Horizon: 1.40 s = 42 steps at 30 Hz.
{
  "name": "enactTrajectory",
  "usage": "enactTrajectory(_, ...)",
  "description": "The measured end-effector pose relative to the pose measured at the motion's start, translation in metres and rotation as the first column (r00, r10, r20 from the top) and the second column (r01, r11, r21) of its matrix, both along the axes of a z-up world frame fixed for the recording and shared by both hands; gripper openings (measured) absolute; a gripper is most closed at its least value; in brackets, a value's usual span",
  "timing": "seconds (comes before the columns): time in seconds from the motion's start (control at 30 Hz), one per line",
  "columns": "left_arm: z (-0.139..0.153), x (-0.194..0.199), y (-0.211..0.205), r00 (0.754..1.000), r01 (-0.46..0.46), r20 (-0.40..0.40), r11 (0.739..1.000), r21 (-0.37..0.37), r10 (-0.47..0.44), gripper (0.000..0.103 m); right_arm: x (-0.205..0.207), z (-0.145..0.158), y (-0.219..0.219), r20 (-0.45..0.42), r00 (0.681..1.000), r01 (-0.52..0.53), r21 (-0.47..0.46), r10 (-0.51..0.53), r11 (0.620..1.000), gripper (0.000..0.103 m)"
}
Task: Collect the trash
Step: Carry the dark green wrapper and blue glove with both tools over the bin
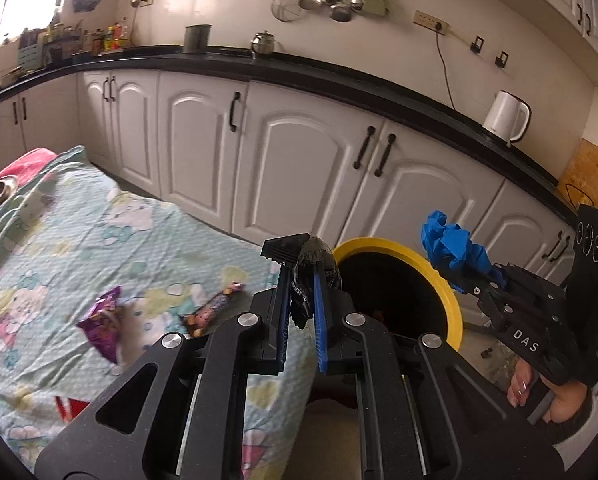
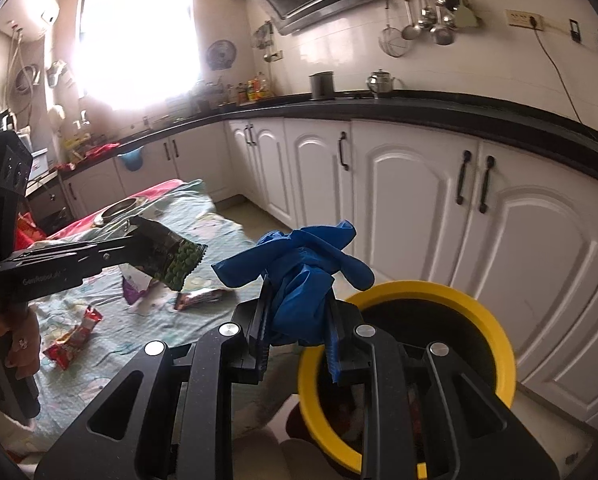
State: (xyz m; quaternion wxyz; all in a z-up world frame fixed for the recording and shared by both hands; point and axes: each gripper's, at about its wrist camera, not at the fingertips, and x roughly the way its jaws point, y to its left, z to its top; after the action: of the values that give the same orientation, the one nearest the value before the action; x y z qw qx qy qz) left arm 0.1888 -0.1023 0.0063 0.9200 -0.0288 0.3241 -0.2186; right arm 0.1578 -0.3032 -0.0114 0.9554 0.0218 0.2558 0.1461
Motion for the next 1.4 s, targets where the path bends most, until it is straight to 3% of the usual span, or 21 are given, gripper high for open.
enactTrajectory(0.57, -0.016, 0.012, -0.066, 0.994, 0.104, -0.033, 0.994, 0.029, -0.103, 0.006, -0.004, -0.02, -0.062, -0.038, 0.992, 0.122, 0.011, -0.122, 0.992, 0.021)
enactTrajectory(1.4, -0.078, 0.038, -0.132, 0.966, 0.201, -0.184, 0.976, 0.083, -0.183, 0.007, 0.009, -0.083, -0.105, -0.196, 0.964, 0.181, -0.002, -0.177, 0.984, 0.023)
